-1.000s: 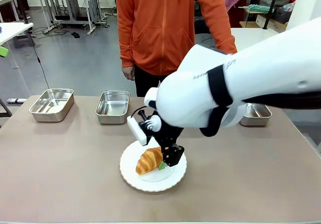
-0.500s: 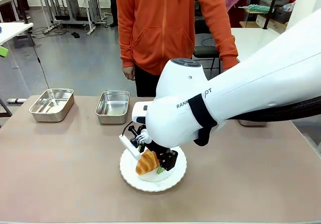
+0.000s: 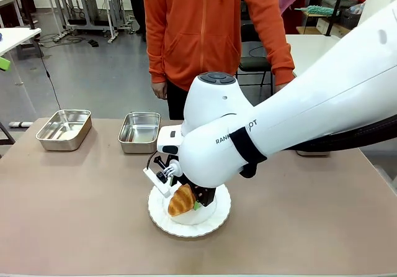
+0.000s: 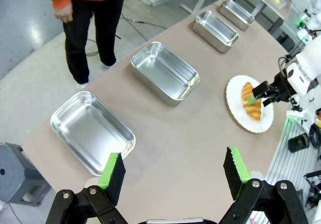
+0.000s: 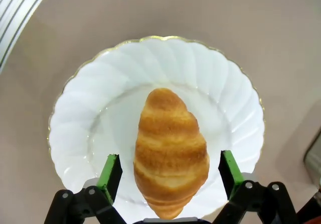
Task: Place the bread in the container.
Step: Place the Butter Roll into the Airtight Container indicated by the human.
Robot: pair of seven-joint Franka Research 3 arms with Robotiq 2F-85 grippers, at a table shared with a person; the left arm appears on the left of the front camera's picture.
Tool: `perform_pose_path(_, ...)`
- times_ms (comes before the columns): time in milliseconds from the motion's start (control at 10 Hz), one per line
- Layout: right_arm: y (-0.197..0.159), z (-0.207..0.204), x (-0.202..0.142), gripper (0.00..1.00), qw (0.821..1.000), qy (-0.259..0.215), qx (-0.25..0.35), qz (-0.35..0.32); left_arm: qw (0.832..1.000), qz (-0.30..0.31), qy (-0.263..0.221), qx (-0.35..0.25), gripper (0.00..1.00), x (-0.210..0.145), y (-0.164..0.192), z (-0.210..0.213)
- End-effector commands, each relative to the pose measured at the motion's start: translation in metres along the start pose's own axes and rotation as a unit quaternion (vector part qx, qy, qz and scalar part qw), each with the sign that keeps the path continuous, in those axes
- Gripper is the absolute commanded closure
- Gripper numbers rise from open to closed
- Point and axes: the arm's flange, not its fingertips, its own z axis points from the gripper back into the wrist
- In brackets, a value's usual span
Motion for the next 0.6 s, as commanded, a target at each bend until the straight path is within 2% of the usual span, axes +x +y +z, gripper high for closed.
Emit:
perform_pose_path(0,-0.0113,-0.0082,0.0039,0.00,0.999,0.027,0.018,0.000,1.000,-0.001,-0.008,0.000,0.00,0.0007,-0.0015,0.0020)
perform_pose_path(400,-0.0093,-0.0118,-0.0001,0.00,0.999,0.039,0.015,0.000,1.000,-0.001,-0.008,0.000,0.00,0.0007,-0.0015,0.0020)
perform_pose_path(500,-0.0082,-0.0107,-0.0010,0.19,0.999,0.038,0.014,-0.001,1.000,-0.001,-0.008,0.000,0.00,0.0007,-0.0015,0.0020)
